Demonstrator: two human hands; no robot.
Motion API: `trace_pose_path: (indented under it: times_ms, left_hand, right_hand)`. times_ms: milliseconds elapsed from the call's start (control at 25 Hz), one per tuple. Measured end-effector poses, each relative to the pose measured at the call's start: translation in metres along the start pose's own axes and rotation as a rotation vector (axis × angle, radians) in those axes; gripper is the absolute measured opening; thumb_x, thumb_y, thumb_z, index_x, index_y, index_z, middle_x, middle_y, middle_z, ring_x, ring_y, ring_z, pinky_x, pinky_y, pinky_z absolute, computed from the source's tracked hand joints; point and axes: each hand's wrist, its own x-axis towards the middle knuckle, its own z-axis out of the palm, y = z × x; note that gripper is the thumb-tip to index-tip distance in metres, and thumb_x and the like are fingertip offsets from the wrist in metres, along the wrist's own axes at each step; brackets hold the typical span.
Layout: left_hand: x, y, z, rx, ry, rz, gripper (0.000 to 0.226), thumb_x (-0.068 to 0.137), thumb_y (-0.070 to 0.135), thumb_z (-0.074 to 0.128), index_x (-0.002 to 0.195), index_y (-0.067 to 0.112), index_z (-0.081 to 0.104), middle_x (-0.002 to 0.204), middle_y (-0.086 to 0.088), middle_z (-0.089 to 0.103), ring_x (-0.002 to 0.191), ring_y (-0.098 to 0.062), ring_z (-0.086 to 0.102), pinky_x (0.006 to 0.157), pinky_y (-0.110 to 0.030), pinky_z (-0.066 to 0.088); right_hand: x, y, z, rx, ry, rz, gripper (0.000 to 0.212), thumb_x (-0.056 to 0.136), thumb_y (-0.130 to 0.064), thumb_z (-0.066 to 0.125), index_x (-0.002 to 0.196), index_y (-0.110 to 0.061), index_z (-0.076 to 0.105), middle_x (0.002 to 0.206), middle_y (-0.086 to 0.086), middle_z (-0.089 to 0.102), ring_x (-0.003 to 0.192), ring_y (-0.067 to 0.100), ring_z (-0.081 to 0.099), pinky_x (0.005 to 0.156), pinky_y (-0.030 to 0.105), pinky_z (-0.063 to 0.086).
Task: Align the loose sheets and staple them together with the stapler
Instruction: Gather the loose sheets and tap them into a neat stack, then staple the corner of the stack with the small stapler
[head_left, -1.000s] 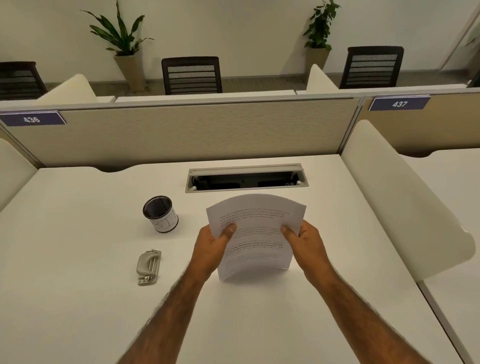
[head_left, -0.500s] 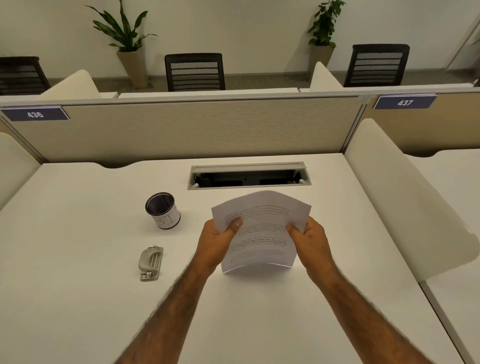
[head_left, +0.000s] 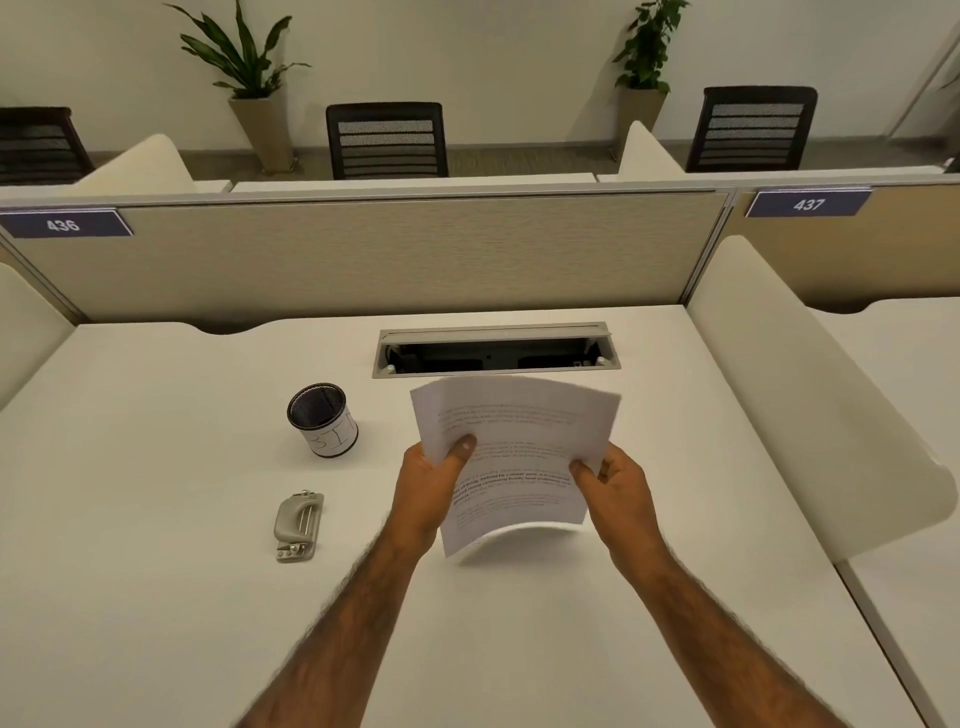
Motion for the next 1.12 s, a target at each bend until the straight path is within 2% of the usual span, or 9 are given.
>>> trace_pose_path:
  times_ms: [160, 400, 480, 600, 680, 760, 840, 960, 1120]
  left_hand:
    - [0.008, 0.013, -0.017, -0.141, 0.019, -0.051, 0.016, 0.097, 0.019, 0.068, 0.112, 0.017, 0.072, 0.106, -0.006, 0.080, 0.097, -0.028, 0.077, 0.082, -0.047, 0.063]
    - [0.013, 0.009, -0.052, -0.105, -0.004, -0.103, 0.019, 0.097, 0.019, 0.069, 0.115, 0.023, 0.070, 0.111, -0.003, 0.079, 0.102, -0.025, 0.075, 0.090, -0.046, 0.059]
    - [0.011, 0.006, -0.063, -0.062, -0.048, -0.134, 0.018, 0.098, 0.022, 0.068, 0.115, 0.023, 0.070, 0.112, -0.003, 0.079, 0.101, -0.024, 0.076, 0.091, -0.045, 0.060]
    - [0.012, -0.003, -0.084, 0.078, -0.105, -0.148, 0.023, 0.102, 0.038, 0.059, 0.115, 0.022, 0.071, 0.108, -0.001, 0.079, 0.095, -0.020, 0.077, 0.085, -0.039, 0.062]
    - [0.017, -0.017, -0.115, 0.168, 0.037, -0.108, 0.027, 0.104, 0.038, 0.055, 0.103, 0.017, 0.071, 0.098, -0.001, 0.078, 0.088, -0.022, 0.074, 0.077, -0.034, 0.059]
    - [0.026, -0.036, -0.160, 0.439, 0.276, -0.069, 0.016, 0.101, 0.030, 0.059, 0.095, 0.019, 0.069, 0.096, -0.004, 0.073, 0.088, -0.028, 0.069, 0.076, -0.032, 0.049]
    - [0.030, -0.056, -0.203, 0.709, 0.393, -0.131, 0.018, 0.097, 0.029, 0.063, 0.108, 0.017, 0.070, 0.112, -0.010, 0.070, 0.104, -0.030, 0.067, 0.084, -0.033, 0.046]
    - [0.033, -0.077, -0.229, 0.754, 0.390, -0.297, 0.039, 0.095, 0.030, 0.066, 0.127, 0.008, 0.064, 0.125, -0.015, 0.066, 0.111, -0.031, 0.063, 0.089, -0.034, 0.046]
    - [0.038, -0.086, -0.226, 0.673, 0.378, -0.331, 0.026, 0.092, 0.026, 0.070, 0.107, 0.006, 0.071, 0.107, -0.013, 0.072, 0.086, -0.026, 0.061, 0.075, -0.031, 0.047]
  right_hand:
    - [0.005, 0.008, -0.005, -0.047, -0.005, 0.033, 0.008, 0.098, -0.018, 0.062, 0.097, -0.018, 0.069, 0.093, -0.003, 0.078, 0.085, 0.020, 0.075, 0.074, 0.038, 0.061]
    - [0.005, 0.003, 0.011, -0.054, -0.050, 0.060, 0.008, 0.097, -0.019, 0.062, 0.099, -0.019, 0.070, 0.091, -0.005, 0.079, 0.077, 0.016, 0.075, 0.066, 0.028, 0.055]
    - [0.005, 0.004, 0.021, -0.035, -0.088, 0.099, 0.007, 0.096, -0.017, 0.064, 0.100, -0.016, 0.070, 0.093, -0.001, 0.079, 0.081, 0.020, 0.076, 0.071, 0.034, 0.059]
    - [0.002, 0.006, 0.035, -0.004, -0.083, 0.135, 0.007, 0.096, -0.015, 0.065, 0.096, -0.011, 0.071, 0.091, 0.005, 0.079, 0.080, 0.026, 0.076, 0.073, 0.041, 0.061]
    - [-0.002, 0.008, 0.040, 0.046, -0.055, 0.151, 0.008, 0.095, -0.015, 0.066, 0.096, -0.010, 0.071, 0.090, 0.009, 0.079, 0.078, 0.030, 0.075, 0.073, 0.044, 0.061]
    - [-0.006, 0.012, 0.041, 0.092, -0.031, 0.176, 0.008, 0.094, -0.015, 0.067, 0.096, -0.008, 0.071, 0.093, 0.012, 0.078, 0.080, 0.033, 0.075, 0.076, 0.046, 0.061]
    - [-0.009, 0.018, 0.039, 0.115, 0.013, 0.198, 0.007, 0.093, -0.012, 0.067, 0.095, -0.008, 0.071, 0.095, 0.014, 0.078, 0.082, 0.034, 0.073, 0.080, 0.049, 0.060]
    - [-0.015, 0.026, 0.034, 0.155, 0.070, 0.227, 0.006, 0.092, -0.009, 0.066, 0.094, -0.005, 0.071, 0.097, 0.018, 0.077, 0.080, 0.031, 0.071, 0.082, 0.049, 0.058]
    - [-0.021, 0.034, 0.024, 0.166, 0.105, 0.248, 0.008, 0.092, -0.006, 0.065, 0.097, -0.002, 0.070, 0.098, 0.019, 0.076, 0.078, 0.031, 0.070, 0.083, 0.050, 0.057]
